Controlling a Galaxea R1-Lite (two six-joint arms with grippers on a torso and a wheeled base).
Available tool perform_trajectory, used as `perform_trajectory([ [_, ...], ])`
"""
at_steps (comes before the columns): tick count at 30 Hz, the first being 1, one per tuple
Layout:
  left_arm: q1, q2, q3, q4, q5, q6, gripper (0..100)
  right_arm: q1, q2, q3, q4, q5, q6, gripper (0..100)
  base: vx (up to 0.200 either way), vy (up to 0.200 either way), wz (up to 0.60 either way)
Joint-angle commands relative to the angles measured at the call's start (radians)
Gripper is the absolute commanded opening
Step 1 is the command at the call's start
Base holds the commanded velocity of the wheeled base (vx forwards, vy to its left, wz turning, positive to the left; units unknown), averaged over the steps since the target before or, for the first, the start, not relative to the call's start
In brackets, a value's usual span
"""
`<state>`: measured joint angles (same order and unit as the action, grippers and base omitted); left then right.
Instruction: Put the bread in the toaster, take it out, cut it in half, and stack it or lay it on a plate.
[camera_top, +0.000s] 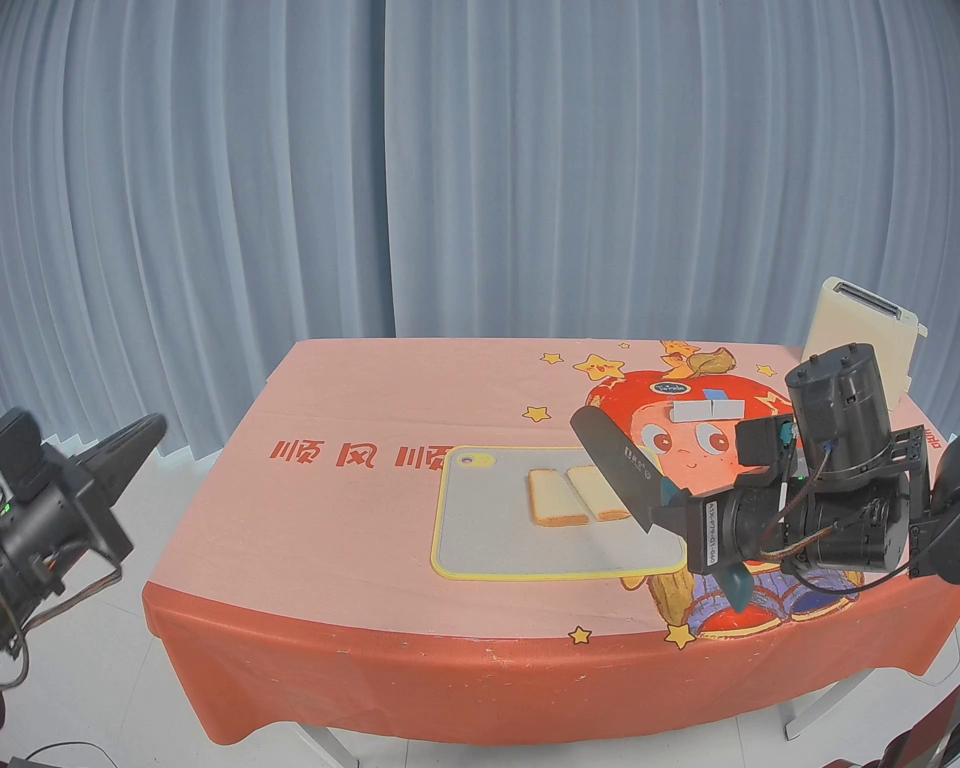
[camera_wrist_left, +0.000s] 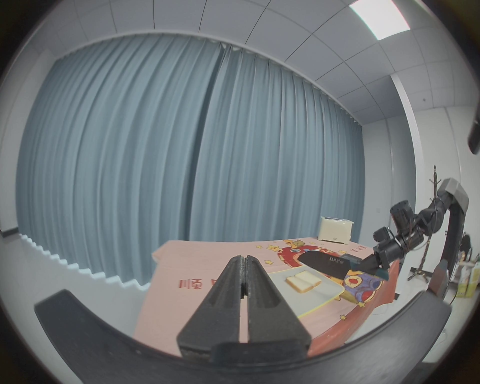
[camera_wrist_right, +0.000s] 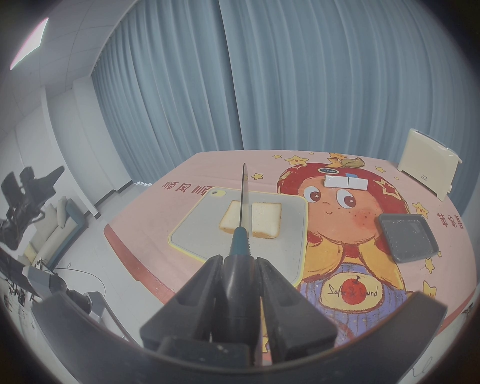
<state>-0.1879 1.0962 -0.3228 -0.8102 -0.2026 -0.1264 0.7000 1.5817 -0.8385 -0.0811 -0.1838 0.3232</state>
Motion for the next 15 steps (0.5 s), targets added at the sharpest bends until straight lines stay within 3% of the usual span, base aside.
perform_trajectory([
  [1,0.114,-0.480,0.241,0.106,-0.020,0.105,0,0.010,-0.068,0.010,0.000,-0.006,-0.004,0,0.000,0.000,0.00],
  [3,0.113,-0.572,0.261,0.187,-0.035,0.125,0,0.010,-0.078,0.012,0.000,-0.008,-0.004,0,0.000,0.000,0.00],
  [7,0.108,-0.674,0.264,0.345,-0.054,0.191,0,0.015,-0.092,0.021,0.000,-0.008,-0.004,0,0.000,0.000,0.00],
  [10,0.108,-0.719,0.274,0.411,-0.054,0.195,0,0.018,-0.101,0.021,0.000,-0.008,-0.004,0,0.000,0.000,0.00],
  [15,0.111,-0.753,0.301,0.430,-0.051,0.197,0,0.018,-0.121,0.022,0.001,-0.008,-0.006,0,0.000,0.000,0.00],
])
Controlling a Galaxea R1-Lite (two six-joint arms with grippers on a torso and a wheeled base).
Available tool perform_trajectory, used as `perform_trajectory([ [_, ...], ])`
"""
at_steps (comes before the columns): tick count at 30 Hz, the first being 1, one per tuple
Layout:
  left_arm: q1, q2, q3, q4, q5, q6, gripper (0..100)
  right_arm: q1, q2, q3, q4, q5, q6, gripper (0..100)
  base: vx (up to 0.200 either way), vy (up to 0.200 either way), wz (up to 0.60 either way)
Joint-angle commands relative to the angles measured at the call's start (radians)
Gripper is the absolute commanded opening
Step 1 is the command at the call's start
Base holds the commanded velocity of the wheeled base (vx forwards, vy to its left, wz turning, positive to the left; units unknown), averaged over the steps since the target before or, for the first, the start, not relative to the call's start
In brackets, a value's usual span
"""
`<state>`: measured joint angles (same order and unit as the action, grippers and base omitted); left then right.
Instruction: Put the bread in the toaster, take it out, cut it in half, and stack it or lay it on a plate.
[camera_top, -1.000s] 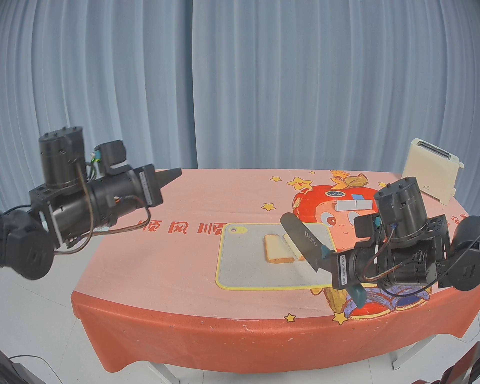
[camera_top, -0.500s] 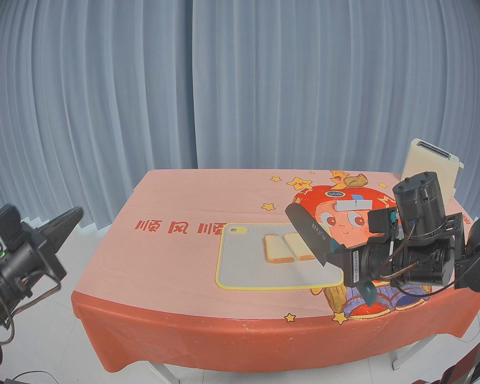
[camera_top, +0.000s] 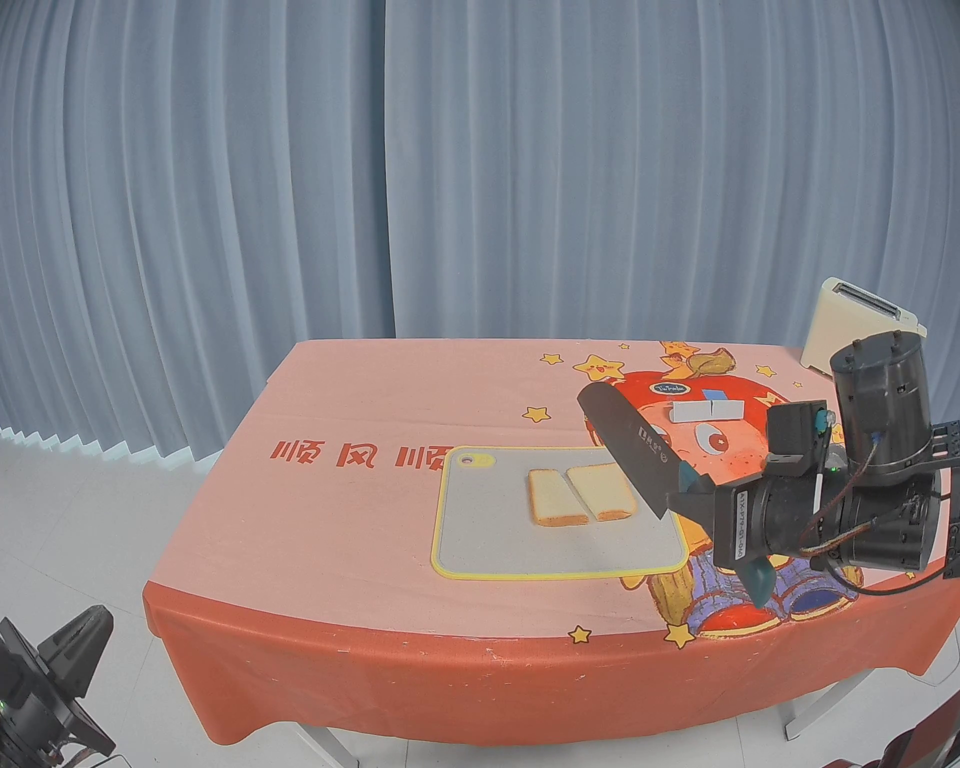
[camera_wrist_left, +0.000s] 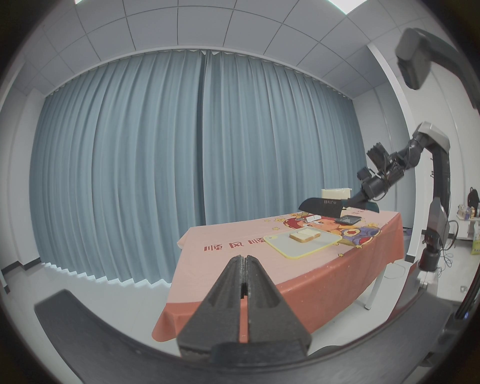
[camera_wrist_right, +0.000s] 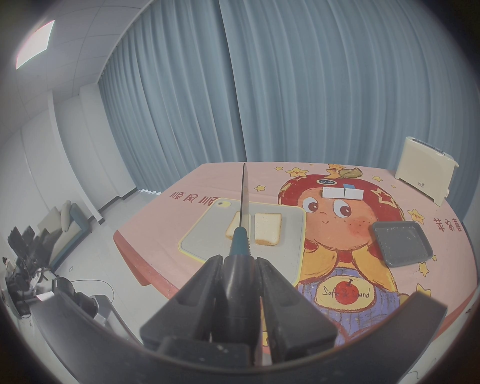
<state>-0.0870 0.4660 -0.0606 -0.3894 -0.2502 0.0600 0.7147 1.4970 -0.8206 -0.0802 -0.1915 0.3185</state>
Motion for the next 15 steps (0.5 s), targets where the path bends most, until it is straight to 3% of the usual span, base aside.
perform_trajectory([
  [1,0.010,-0.167,0.055,0.033,-0.001,0.011,0,0.003,-0.043,0.003,-0.001,0.000,-0.001,0,0.000,0.000,0.00],
  [4,0.009,-0.277,0.053,0.172,-0.001,0.029,0,0.003,-0.055,0.005,-0.001,0.000,-0.001,0,0.000,0.000,0.00],
  [6,0.010,-0.371,0.056,0.333,0.008,0.055,0,0.003,-0.060,0.003,-0.001,0.000,-0.003,0,0.000,0.000,0.00],
  [7,0.010,-0.380,0.048,0.376,0.011,0.054,0,0.003,-0.060,0.003,-0.001,0.000,-0.003,0,0.000,0.000,0.00],
  [10,0.010,-0.368,0.048,0.354,0.075,0.031,0,0.003,-0.072,0.005,0.000,-0.002,-0.004,0,0.000,0.000,0.00],
  [11,0.012,-0.366,0.050,0.348,0.137,0.027,0,0.003,-0.075,0.001,0.000,-0.005,-0.004,0,0.000,0.000,0.00],
  [13,0.010,-0.365,0.055,0.351,0.293,-0.009,0,0.003,-0.078,0.003,-0.001,-0.006,-0.004,0,0.000,0.000,0.00],
  [14,0.009,-0.363,0.055,0.356,0.387,-0.083,0,0.005,-0.081,0.003,0.000,-0.008,-0.007,0,0.000,0.000,0.00],
  [15,0.010,-0.360,0.053,0.357,0.414,-0.126,0,0.006,-0.083,0.003,0.000,-0.008,-0.009,0,0.000,0.000,0.00],
])
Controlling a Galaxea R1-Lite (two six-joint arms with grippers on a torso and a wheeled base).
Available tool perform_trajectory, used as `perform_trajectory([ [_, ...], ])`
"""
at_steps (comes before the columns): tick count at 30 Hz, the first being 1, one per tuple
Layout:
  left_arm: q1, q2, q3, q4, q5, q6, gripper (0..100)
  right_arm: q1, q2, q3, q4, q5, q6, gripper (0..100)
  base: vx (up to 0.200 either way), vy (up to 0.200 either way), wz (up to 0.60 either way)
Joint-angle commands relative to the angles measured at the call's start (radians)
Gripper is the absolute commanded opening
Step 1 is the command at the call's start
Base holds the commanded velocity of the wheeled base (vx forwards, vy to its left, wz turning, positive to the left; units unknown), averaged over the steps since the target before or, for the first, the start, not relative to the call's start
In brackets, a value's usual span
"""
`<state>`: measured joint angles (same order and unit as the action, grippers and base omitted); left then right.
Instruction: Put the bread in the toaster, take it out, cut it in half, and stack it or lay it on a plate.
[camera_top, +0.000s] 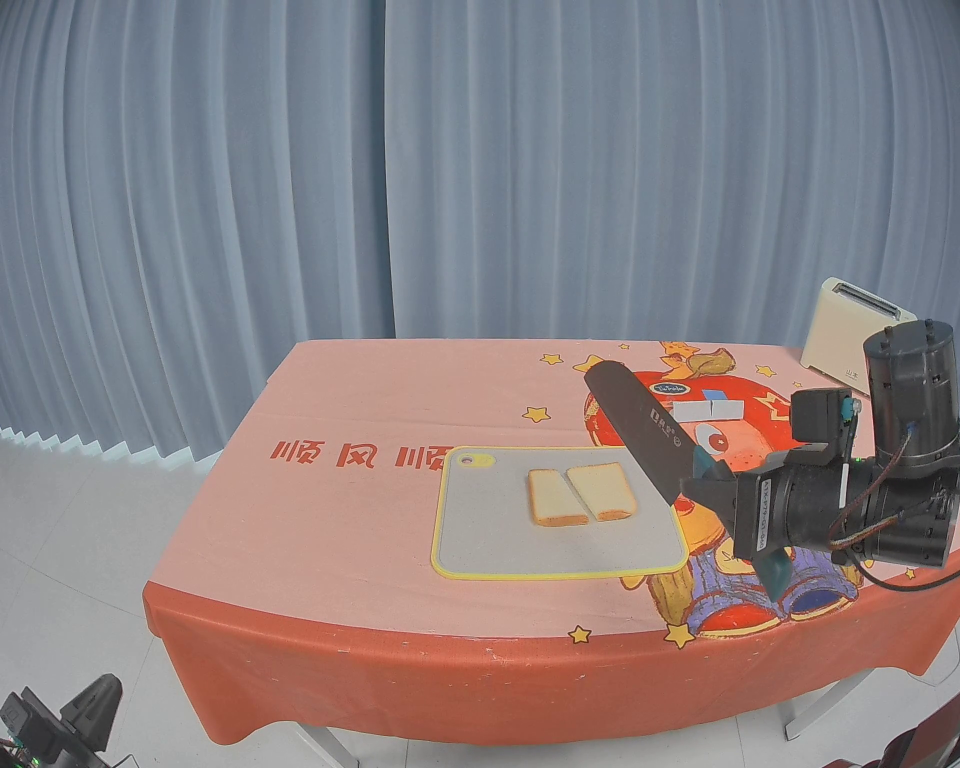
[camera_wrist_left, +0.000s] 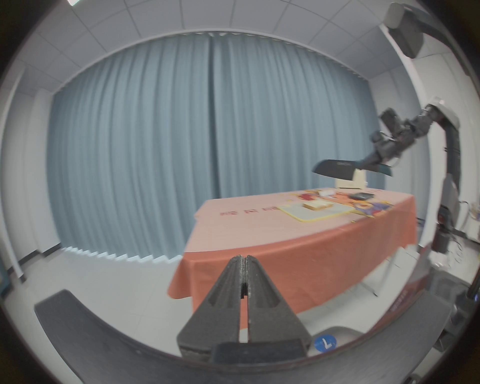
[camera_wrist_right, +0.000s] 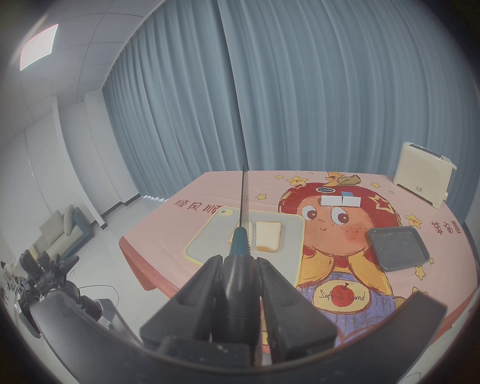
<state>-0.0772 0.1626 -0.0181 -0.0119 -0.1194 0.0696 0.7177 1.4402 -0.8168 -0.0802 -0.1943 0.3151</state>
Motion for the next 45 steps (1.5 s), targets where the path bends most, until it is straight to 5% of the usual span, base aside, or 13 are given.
perform_trajectory([
  [1,0.005,-0.057,0.009,-0.014,0.297,-0.172,0,0.003,-0.026,-0.001,0.000,-0.005,-0.005,0,0.000,0.000,0.00],
  [6,0.024,-0.060,0.007,-0.003,0.265,-0.165,0,0.011,-0.021,0.001,0.000,-0.005,-0.010,0,0.000,0.000,0.00],
  [8,0.022,-0.060,0.010,-0.003,0.191,-0.120,0,0.022,-0.021,0.002,0.000,-0.005,-0.010,0,0.000,0.000,0.00],
  [9,0.022,-0.058,0.017,0.009,0.112,-0.067,0,0.029,-0.023,0.002,0.000,-0.005,-0.010,0,0.000,0.000,0.00],
  [12,0.027,-0.066,0.017,0.010,0.086,-0.025,0,0.036,-0.024,0.004,0.000,-0.005,-0.010,0,0.000,0.000,0.00],
  [15,0.051,-0.094,0.017,0.010,0.119,-0.030,0,0.036,-0.023,0.002,0.000,-0.014,-0.010,0,0.000,0.000,0.00],
  [20,0.083,-0.133,0.018,0.007,0.147,-0.076,0,0.034,-0.017,0.002,-0.001,-0.016,-0.010,0,0.000,0.000,0.00],
  [34,0.083,-0.133,0.018,0.010,0.133,-0.076,0,0.037,-0.029,0.016,-0.038,-0.027,-0.011,0,0.000,0.000,0.00],
  [45,0.083,-0.133,0.018,0.010,0.133,-0.076,0,-0.026,-0.018,-0.001,-0.138,-0.027,-0.093,0,0.000,0.000,0.00],
])
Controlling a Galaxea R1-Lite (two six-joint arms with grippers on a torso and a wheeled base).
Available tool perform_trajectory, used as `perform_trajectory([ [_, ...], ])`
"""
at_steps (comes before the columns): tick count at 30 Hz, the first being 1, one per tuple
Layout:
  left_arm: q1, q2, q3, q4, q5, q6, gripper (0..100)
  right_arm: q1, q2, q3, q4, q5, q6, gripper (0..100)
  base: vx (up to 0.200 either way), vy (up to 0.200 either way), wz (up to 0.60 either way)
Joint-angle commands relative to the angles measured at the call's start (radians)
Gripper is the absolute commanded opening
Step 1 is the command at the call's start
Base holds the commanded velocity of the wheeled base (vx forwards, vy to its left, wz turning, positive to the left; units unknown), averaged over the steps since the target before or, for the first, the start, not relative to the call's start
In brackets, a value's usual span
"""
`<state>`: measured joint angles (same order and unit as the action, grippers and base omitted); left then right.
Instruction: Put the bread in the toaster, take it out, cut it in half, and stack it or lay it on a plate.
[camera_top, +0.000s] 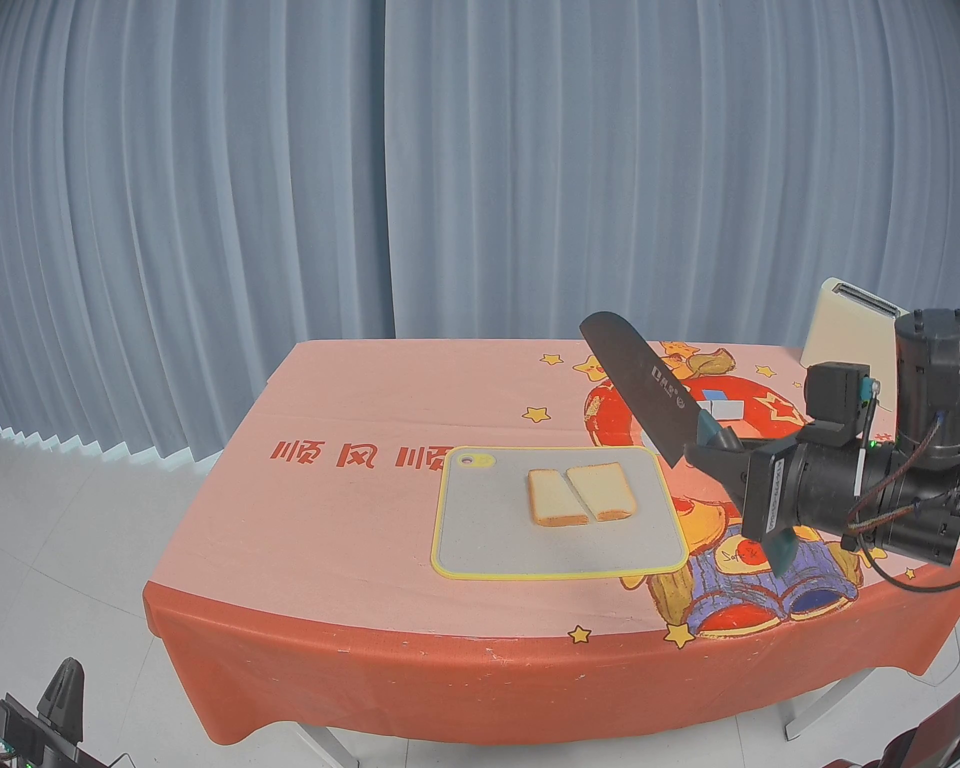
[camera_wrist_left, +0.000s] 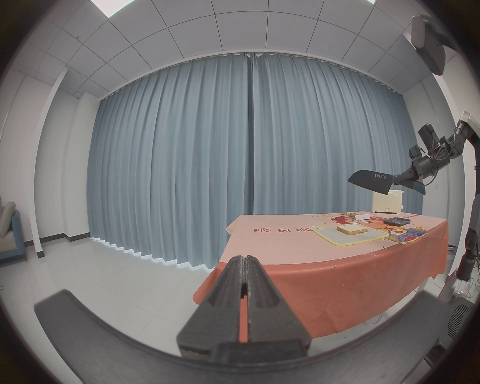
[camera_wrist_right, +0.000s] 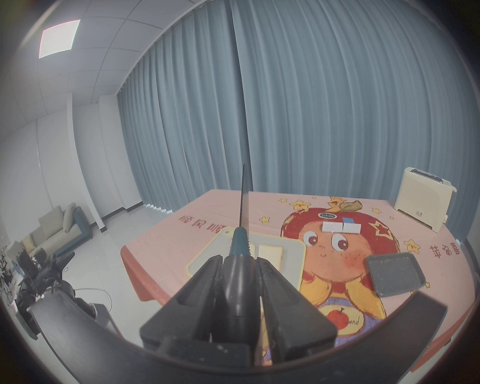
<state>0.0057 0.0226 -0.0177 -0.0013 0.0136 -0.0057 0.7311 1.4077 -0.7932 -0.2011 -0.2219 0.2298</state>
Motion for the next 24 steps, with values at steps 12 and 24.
perform_trajectory([
  [12,0.000,0.007,0.018,0.000,0.000,-0.002,0,-0.110,0.030,-0.012,-0.024,0.022,0.003,0,0.000,0.000,0.00],
  [24,0.000,0.007,0.018,0.000,0.000,-0.002,0,-0.223,0.063,-0.004,-0.024,0.022,-0.003,0,0.000,0.000,0.00],
])
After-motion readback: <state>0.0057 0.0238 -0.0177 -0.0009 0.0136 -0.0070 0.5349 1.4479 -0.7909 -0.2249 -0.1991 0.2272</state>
